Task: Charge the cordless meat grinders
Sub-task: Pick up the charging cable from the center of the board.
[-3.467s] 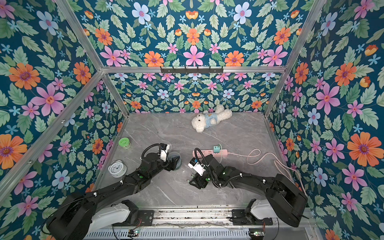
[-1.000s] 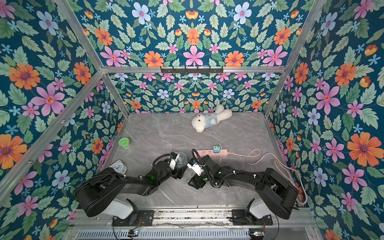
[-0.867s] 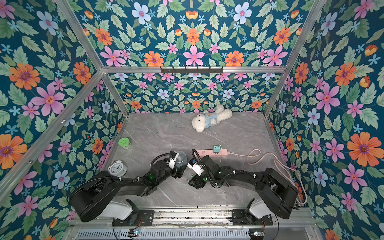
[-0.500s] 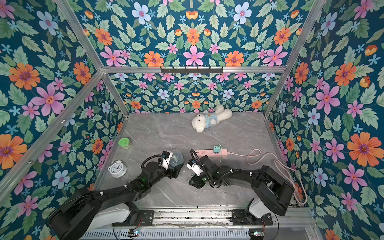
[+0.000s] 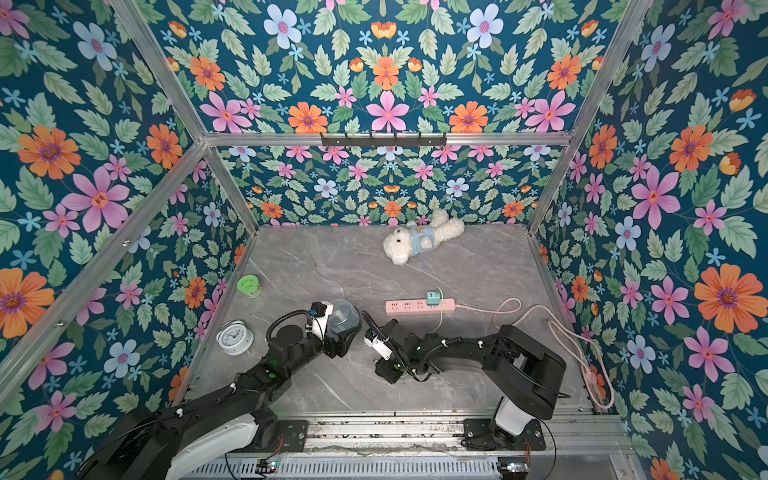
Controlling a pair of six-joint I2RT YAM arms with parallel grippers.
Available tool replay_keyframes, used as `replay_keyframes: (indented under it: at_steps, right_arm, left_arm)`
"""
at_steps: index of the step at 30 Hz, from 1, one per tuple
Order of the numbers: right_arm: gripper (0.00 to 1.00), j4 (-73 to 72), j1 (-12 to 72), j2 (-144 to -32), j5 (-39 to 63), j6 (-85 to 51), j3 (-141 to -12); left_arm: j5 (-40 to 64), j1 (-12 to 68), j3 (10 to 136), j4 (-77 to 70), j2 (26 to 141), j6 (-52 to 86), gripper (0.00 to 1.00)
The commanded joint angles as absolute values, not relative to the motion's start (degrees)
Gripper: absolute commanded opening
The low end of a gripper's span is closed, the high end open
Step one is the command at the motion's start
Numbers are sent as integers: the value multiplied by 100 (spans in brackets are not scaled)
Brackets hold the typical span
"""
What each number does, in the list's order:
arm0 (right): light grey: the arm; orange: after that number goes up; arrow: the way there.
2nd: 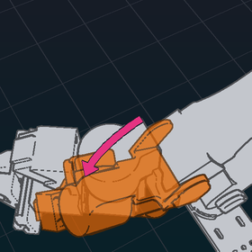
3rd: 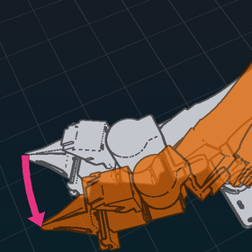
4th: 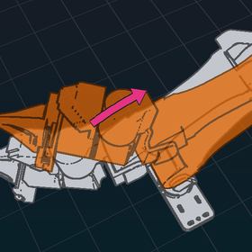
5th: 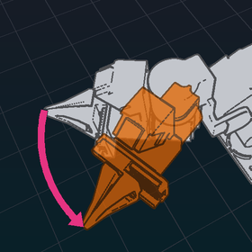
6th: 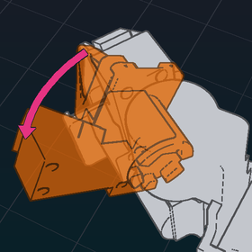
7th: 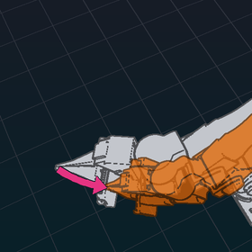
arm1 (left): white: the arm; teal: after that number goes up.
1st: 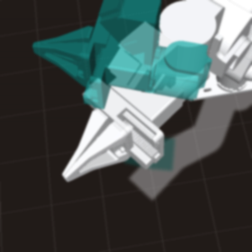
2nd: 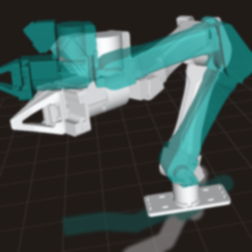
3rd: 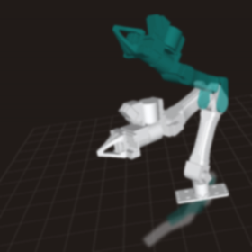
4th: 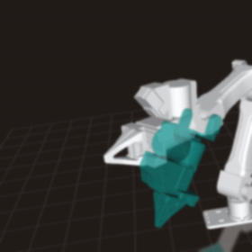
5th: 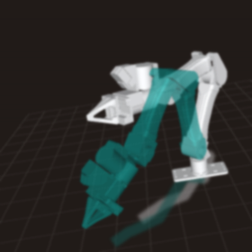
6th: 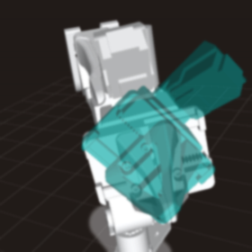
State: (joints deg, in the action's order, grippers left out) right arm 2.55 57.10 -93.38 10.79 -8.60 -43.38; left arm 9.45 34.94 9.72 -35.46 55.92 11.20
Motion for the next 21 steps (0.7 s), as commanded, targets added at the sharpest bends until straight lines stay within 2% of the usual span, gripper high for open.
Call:
replay_keyframes:
  at_steps: [1,10,17,21]
  right_arm:
    - [42,711,5839,-9448,664,-739,-4458]
    - [22,1435,6281,-9865,-199,-718,-4669]
    - [3,1438,6293,-9810,-133,-841,-4658]
    - [0,1186,6272,-9563,41,-962,-4509]
  left_arm:
    - [1171,3441,998,-3599,5474,1221,81]
    - [1343,3176,1060,-3306,5076,1331,81]
    - [1465,3098,1091,-3218,5031,1341,81]
    - [1581,3072,1124,-3144,4994,1322,81]
